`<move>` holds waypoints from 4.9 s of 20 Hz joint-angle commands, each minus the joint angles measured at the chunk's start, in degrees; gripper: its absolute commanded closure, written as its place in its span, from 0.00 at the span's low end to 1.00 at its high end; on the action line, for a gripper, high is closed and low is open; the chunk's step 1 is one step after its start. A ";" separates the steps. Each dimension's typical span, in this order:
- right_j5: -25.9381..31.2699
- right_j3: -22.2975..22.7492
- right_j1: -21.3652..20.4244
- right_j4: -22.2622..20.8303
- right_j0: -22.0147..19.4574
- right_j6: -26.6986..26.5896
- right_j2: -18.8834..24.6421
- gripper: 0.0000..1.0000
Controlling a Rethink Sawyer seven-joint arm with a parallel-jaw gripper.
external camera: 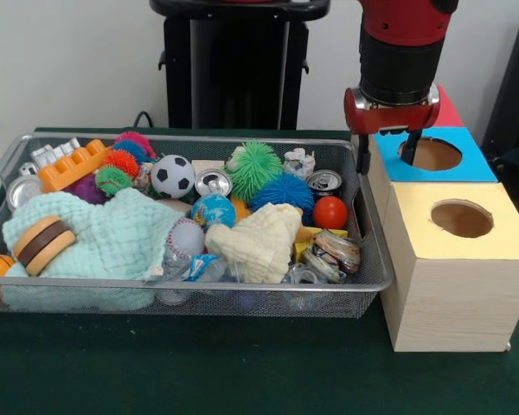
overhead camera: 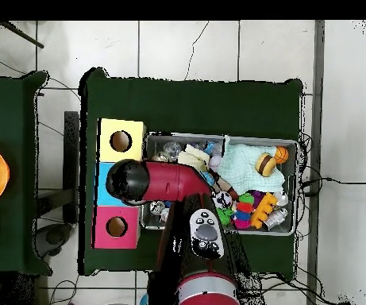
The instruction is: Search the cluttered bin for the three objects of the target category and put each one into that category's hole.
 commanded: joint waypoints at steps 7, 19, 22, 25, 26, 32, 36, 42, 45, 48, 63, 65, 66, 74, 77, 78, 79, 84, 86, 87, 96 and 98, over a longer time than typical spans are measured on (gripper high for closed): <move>-2.30 -10.42 0.89 -2.98 -4.64 6.00 -2.51 0.00; 0.95 -9.81 -0.93 -2.07 -3.54 6.40 -1.86 0.00; 1.90 -10.48 -0.84 -2.03 -3.21 6.45 -1.80 0.00; 2.32 -10.05 -1.09 -1.94 -3.31 6.07 -1.28 0.00; 2.87 -10.47 -0.85 -1.87 -3.33 5.88 -1.03 0.00; 6.44 -11.61 -1.28 -1.64 -2.96 5.79 -0.62 0.00; 6.50 -11.57 -1.75 -1.97 -2.69 5.49 -0.43 0.00; 7.53 -11.58 -2.24 -1.79 -1.96 6.22 -0.50 0.00; 7.93 -11.56 -2.29 -1.76 -1.62 6.37 -0.41 0.00; 9.04 -11.77 -2.35 -1.51 -1.70 5.99 0.12 0.00; 14.61 -12.14 -4.69 -1.58 -1.14 5.44 0.42 0.00; 15.37 -12.37 -4.91 -1.63 -1.18 5.41 0.41 0.00; 16.06 -12.85 -4.97 -1.65 -1.19 5.47 0.38 0.00; 18.20 -15.92 -4.35 -3.08 -1.02 6.40 -1.02 0.00; 19.52 -18.59 -3.23 -4.38 -0.18 8.68 -3.52 0.00; 19.37 -19.16 -2.96 -4.62 0.16 9.83 -4.47 0.00; 19.07 -19.80 -2.61 -4.87 0.52 11.00 -5.44 0.00; 16.84 -23.25 0.68 -4.86 -0.45 10.76 -6.40 0.00; 17.63 -25.28 2.19 -4.53 -1.15 9.82 -5.94 0.00; 18.44 -26.36 2.86 -4.38 -1.26 9.67 -5.94 0.00; 21.12 -34.26 7.73 -4.28 -1.69 9.39 -7.49 0.00; 21.00 -35.50 8.73 -4.26 -1.67 9.33 -7.79 0.00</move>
